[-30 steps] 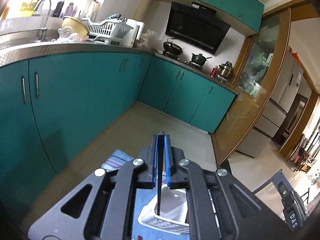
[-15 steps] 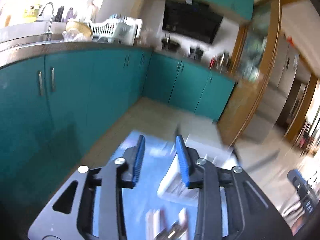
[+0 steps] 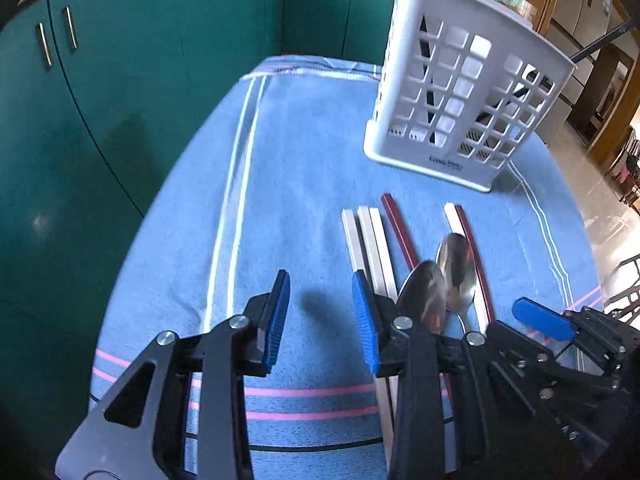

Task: Organize utensils
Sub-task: 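Grasp a white chopstick with the left gripper while the right gripper grasps a red chopstick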

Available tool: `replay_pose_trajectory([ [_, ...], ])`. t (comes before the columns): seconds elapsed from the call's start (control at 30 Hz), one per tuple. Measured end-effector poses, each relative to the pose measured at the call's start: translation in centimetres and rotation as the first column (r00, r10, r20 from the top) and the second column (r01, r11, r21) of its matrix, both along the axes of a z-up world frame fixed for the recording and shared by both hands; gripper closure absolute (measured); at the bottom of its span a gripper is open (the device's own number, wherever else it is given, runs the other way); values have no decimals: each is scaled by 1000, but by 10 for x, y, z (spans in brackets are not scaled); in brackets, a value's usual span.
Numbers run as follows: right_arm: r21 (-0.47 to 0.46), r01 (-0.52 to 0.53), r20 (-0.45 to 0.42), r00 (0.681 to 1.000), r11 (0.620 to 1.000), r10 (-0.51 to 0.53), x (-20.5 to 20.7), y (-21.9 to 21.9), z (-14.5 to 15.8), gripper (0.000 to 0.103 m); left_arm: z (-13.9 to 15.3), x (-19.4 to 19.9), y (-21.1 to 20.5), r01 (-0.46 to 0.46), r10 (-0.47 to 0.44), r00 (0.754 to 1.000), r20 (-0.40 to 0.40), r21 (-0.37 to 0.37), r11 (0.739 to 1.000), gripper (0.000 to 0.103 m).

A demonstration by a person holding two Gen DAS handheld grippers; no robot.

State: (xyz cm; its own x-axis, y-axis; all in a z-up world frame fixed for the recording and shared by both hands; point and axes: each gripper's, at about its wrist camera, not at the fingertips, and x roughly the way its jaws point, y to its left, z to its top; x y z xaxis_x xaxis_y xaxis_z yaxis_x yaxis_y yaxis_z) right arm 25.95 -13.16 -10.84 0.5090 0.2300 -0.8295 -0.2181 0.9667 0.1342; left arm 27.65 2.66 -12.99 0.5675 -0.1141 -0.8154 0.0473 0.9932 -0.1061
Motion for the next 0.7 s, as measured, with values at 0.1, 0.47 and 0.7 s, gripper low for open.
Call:
replay_pose_trajectory([
  [0.1,-44,34,5,999,998,-34,3,2,1,65,-5,2,3,-6,6,1000,-7,-1,1000,71],
  [0.47,-117,68,26,997,991,-66,6,5,-2,65,-7,23,-17,11,-11,1000,-12,13,1000,70],
  [0.7,-122,105,24,994,987,-103,1,-10,1,73,-8,23,-13,-11,12,1000,-19,53,999,94],
])
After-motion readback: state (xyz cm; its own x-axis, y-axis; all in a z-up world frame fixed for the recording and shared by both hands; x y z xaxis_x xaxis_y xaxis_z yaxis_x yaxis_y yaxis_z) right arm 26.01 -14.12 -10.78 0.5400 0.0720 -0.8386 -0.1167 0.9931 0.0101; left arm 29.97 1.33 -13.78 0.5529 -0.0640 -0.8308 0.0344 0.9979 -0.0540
